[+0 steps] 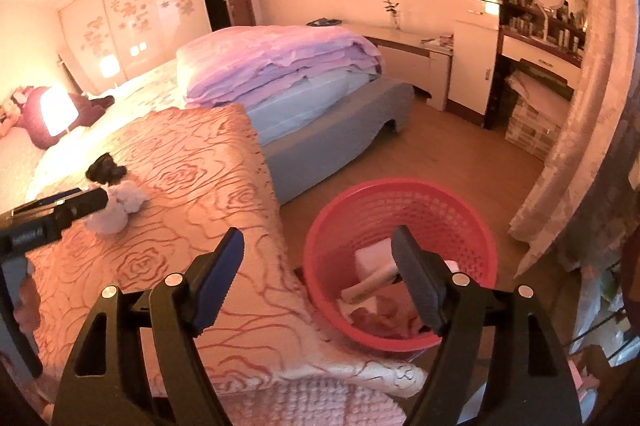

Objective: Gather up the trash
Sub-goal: 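Move both open tools back over the remaining trash on the bed, then grasp the white Watsons plastic bag with the left tool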

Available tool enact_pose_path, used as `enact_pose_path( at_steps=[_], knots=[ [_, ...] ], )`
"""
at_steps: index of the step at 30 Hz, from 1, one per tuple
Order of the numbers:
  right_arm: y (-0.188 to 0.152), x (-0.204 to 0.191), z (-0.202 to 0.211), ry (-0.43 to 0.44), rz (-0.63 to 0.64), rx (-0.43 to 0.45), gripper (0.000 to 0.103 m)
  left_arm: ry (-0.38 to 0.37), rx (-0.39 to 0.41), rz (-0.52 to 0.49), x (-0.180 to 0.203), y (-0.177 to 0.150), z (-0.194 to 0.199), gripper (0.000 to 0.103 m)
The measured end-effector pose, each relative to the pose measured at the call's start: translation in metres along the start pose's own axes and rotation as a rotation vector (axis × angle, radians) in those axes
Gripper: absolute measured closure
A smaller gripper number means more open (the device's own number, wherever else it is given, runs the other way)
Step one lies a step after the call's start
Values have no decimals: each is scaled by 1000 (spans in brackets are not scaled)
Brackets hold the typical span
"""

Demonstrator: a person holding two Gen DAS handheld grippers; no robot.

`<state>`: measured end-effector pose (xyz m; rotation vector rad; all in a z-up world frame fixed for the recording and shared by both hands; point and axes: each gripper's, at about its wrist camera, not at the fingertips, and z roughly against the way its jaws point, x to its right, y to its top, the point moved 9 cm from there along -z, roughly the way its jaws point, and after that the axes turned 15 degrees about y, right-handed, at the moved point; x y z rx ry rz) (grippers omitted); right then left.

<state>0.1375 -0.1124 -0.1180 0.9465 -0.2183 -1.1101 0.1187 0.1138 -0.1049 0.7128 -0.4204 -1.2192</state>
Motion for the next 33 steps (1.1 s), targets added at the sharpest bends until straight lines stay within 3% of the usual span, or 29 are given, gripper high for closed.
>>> enact_pose_path(
  at_steps=[3,8,14,18,20,22,23,28,33],
  knots=[
    [-4,-10,-3,15,2,-6,29,85,1,33,-36,1,-6,27],
    [-9,-18,-8,28,4,-23,29,135,-44,124,-82,-2,-19,27],
    [-13,-18,-11,38,3,-38,29,109,-147,224,-106,-7,-48,27],
    [-17,-19,-14,39,1,-47,29,103,-175,233,-104,-6,-64,28],
    [-19,-19,-16,39,2,-53,29,97,-179,229,-97,-7,-67,38],
    [-21,-19,-19,40,3,-61,29,99,-189,218,-93,-10,-71,61],
    [-22,-19,-20,40,4,-64,29,98,-195,212,-92,-11,-73,66],
    [-26,-26,-25,47,19,-80,29,90,-162,202,-90,-14,-71,76],
    [-27,-39,-30,67,44,-96,29,101,-142,194,-98,-22,-59,77]
  ],
)
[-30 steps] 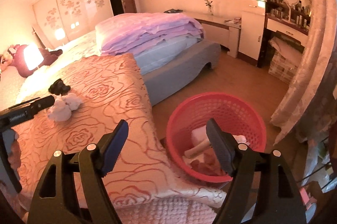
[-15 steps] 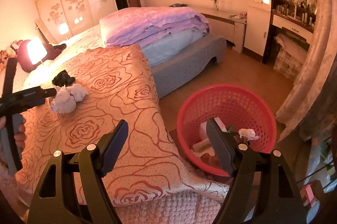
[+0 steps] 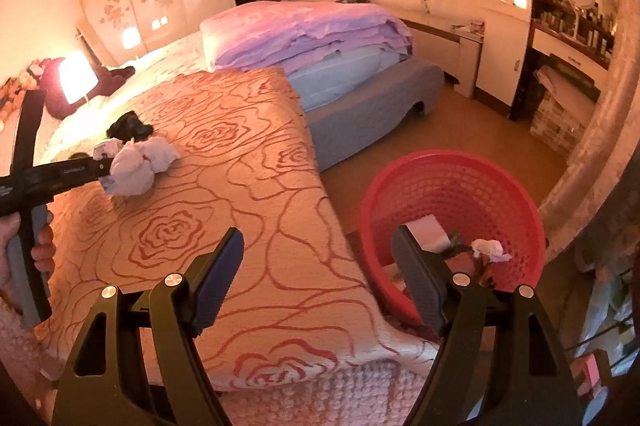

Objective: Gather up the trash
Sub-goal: 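Grasp the white Watsons plastic bag with the left tool, then grasp the crumpled white cloth with the right tool while the left tool holds the Watsons bag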

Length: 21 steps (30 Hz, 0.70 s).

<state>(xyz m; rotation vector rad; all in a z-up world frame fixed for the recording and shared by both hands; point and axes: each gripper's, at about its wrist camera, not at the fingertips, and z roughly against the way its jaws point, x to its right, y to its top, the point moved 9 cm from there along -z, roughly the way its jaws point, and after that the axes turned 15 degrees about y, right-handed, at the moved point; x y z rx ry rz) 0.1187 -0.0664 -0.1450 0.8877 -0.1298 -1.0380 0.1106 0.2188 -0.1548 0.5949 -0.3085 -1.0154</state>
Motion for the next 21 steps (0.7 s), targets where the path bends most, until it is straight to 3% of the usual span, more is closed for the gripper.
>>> enact_pose_path(
  at_steps=[10,16,21],
  knots=[
    [12,-53,-35,82,77,-39,29,17,26,57,-35,-20,14,77],
    [30,-89,-61,125,120,-48,29,51,63,42,-35,-22,16,76],
    [47,-111,-80,153,141,-47,28,24,51,69,-36,-22,14,76]
  ],
)
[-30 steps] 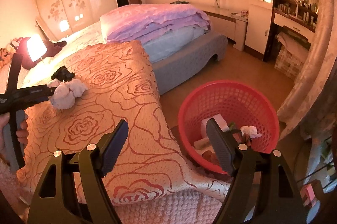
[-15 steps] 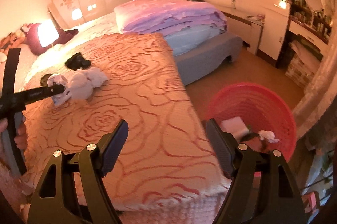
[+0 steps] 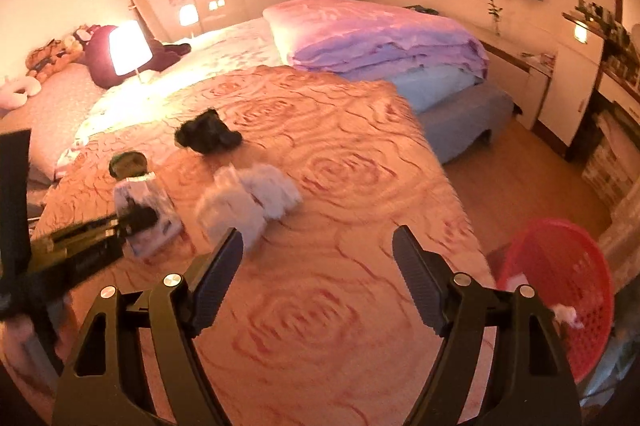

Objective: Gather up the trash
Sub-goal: 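Grasp the crumpled white cloth with the right tool while the left tool holds the Watsons bag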

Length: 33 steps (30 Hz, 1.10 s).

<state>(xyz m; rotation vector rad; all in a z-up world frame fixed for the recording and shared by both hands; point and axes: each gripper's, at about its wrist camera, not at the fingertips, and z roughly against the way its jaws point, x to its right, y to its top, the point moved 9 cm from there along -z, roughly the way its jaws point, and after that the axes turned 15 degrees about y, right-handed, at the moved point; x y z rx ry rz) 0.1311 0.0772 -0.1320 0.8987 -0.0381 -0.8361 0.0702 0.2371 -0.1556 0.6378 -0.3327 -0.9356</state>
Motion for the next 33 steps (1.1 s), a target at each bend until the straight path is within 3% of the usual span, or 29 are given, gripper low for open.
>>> enact_pose_path(
  at_steps=[7,14,24,33],
  knots=[
    [24,-28,-34,63,37,-14,28,-4,-5,8,-1,-1,-2,76],
    [27,-37,-67,52,64,-71,28,-14,-13,19,-2,-3,-3,76],
    [9,-33,-69,15,78,-102,55,-11,-13,19,-2,-3,-3,76],
    [-8,-22,-48,8,47,-109,62,-26,-15,29,-2,-4,0,76]
  ],
)
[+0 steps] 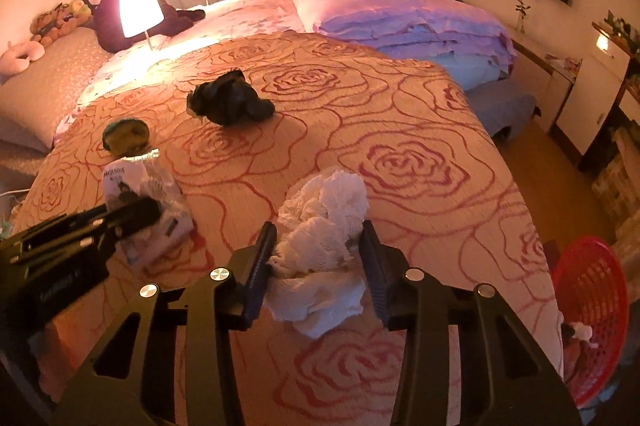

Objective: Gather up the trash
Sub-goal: 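Grasp the crumpled white cloth with the right tool while the left tool holds the Watsons bag, then carry the white cloth with the right tool while the left tool carries the Watsons bag toward the red basket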

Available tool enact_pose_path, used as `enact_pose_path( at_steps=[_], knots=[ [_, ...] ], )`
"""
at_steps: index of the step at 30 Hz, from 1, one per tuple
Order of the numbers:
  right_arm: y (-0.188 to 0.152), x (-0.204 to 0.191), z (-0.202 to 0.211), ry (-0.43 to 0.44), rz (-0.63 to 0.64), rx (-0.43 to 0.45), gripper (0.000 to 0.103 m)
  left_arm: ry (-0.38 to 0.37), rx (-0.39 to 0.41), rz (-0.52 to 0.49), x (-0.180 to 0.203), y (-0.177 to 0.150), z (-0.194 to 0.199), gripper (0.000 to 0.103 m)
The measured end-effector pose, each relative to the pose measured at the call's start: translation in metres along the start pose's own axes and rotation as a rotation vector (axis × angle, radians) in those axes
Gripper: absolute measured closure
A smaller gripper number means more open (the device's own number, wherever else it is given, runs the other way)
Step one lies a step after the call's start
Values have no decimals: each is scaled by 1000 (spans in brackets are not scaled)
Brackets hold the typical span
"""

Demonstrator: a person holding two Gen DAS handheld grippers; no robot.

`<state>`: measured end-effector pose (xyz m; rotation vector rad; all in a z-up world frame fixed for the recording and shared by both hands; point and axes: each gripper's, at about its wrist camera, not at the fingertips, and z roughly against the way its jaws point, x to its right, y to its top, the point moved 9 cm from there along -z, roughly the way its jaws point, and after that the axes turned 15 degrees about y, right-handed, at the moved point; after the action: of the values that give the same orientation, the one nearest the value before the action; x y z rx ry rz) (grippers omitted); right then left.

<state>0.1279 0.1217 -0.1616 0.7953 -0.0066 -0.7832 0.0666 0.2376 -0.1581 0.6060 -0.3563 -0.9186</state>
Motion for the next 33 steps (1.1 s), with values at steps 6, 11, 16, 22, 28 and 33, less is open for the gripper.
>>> enact_pose_path(
  at_steps=[6,11,16,22,28,33],
  knots=[
    [-13,6,20,-28,14,-2,62,-70,-18,-37,14,-13,12,77],
    [-29,13,41,-51,28,-12,62,-152,-33,-90,32,-29,27,78],
    [-49,19,59,-64,25,-25,62,-192,-30,-158,50,-46,43,78],
    [-55,17,64,-39,13,-3,60,-171,-38,-177,58,-51,43,77],
    [-49,14,71,-39,35,55,36,-164,-42,-180,57,-51,39,77],
    [-36,10,73,-16,72,79,34,-162,-41,-175,55,-50,38,77]
  ],
)
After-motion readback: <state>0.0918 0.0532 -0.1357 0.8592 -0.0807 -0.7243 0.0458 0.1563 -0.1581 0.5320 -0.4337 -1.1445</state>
